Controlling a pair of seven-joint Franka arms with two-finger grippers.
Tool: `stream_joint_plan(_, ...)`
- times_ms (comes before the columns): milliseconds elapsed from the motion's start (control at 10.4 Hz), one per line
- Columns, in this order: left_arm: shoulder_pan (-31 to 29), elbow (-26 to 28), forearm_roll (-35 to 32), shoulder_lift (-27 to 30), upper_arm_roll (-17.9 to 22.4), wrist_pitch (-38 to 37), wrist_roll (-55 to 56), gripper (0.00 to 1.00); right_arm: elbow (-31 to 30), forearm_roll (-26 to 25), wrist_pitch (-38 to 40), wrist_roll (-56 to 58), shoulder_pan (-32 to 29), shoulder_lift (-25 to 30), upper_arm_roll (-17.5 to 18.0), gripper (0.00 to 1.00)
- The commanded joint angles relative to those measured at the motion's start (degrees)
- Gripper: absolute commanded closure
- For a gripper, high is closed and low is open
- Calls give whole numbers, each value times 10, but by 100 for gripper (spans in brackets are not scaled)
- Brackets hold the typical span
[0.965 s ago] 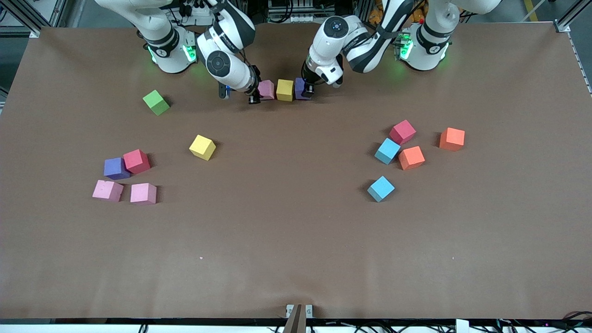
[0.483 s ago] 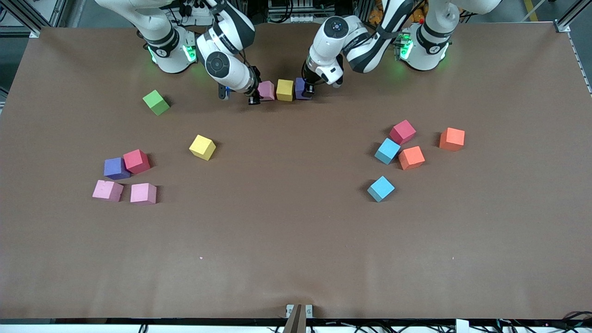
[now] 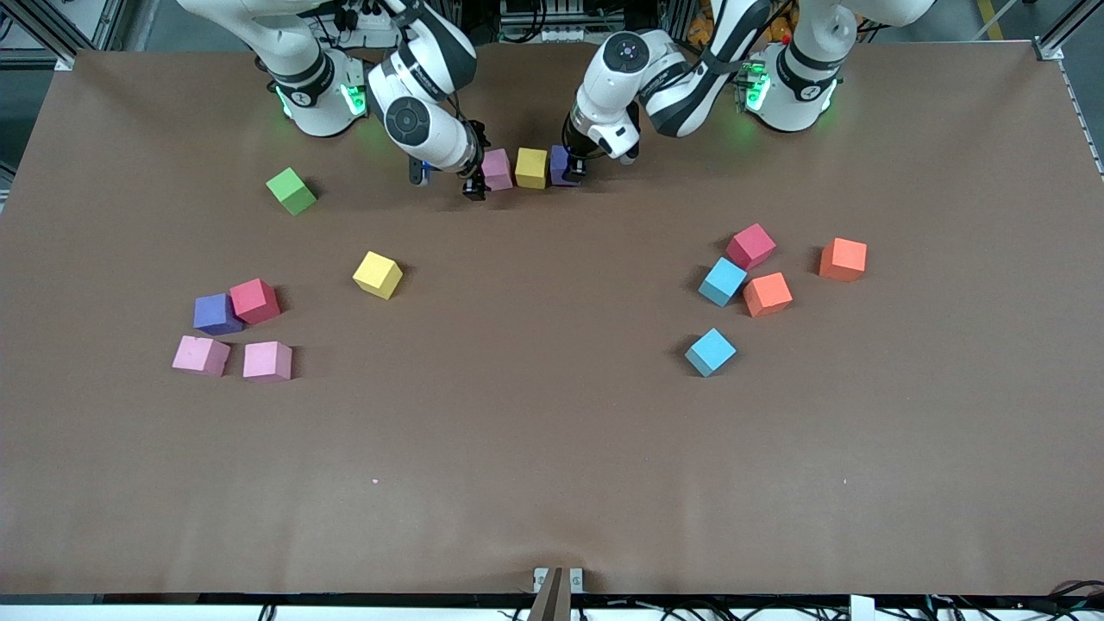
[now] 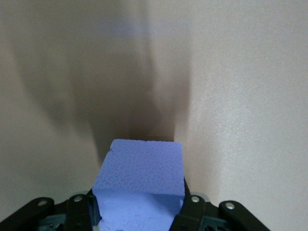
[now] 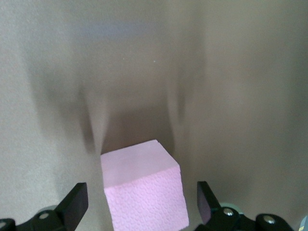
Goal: Form number 2 with 11 blocks
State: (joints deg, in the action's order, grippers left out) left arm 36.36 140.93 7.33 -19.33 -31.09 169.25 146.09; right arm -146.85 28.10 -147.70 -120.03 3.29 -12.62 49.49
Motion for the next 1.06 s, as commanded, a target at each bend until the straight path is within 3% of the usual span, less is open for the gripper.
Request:
stream_joint_plan(0, -1, -10, 6, -17, -3, 10, -12, 100, 18, 11, 13, -7, -18, -4, 17, 0)
stream_joint_plan(483, -3, -24, 5, -31, -3, 10, -31, 100, 108, -17, 117, -6, -71, 3, 4, 0)
stream_joint_plan(772, -6, -24, 6, -34, -3, 10, -32, 100, 184, -104, 218, 17, -91, -2, -40, 0)
stream_joint_plan(965, -9, -25, 6, -34, -3, 10, -32, 100, 239, -110, 267, 57, -116, -3, -53, 0)
